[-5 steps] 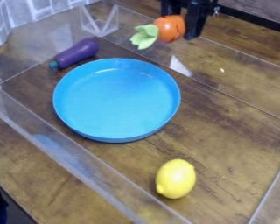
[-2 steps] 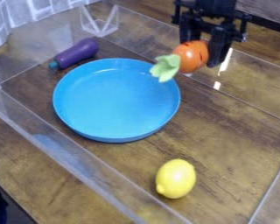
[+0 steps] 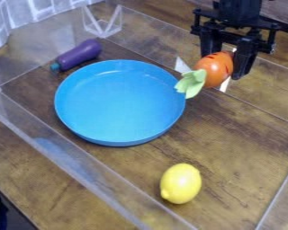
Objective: Remove the carrot from the blue tray and put it on the table
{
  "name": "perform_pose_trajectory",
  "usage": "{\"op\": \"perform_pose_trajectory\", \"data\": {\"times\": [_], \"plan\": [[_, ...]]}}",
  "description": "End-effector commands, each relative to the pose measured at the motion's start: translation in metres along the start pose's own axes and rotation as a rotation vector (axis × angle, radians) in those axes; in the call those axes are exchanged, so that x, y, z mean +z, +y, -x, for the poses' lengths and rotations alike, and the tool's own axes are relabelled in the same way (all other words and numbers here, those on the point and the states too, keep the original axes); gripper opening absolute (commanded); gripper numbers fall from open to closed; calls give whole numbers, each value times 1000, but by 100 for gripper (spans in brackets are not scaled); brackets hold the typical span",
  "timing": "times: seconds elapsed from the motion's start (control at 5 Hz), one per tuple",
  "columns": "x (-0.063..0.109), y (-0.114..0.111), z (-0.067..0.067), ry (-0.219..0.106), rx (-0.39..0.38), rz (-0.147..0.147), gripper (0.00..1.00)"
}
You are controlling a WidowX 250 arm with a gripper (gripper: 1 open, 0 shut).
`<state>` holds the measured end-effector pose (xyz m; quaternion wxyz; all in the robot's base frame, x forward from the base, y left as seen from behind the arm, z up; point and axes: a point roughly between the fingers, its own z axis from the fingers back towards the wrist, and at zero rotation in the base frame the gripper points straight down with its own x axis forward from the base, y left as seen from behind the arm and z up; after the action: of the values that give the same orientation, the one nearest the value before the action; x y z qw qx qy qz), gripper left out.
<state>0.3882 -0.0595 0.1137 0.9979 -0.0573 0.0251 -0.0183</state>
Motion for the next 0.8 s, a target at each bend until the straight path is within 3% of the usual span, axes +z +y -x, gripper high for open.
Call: {"op": "perform_pose_trajectory", "data": {"times": [0.0, 0.4, 0.6], "plan": [[16, -5, 2, -68, 6, 9, 0], [0, -16, -15, -63, -30, -1, 0], [5, -17, -19, -73, -67, -7, 0]]}}
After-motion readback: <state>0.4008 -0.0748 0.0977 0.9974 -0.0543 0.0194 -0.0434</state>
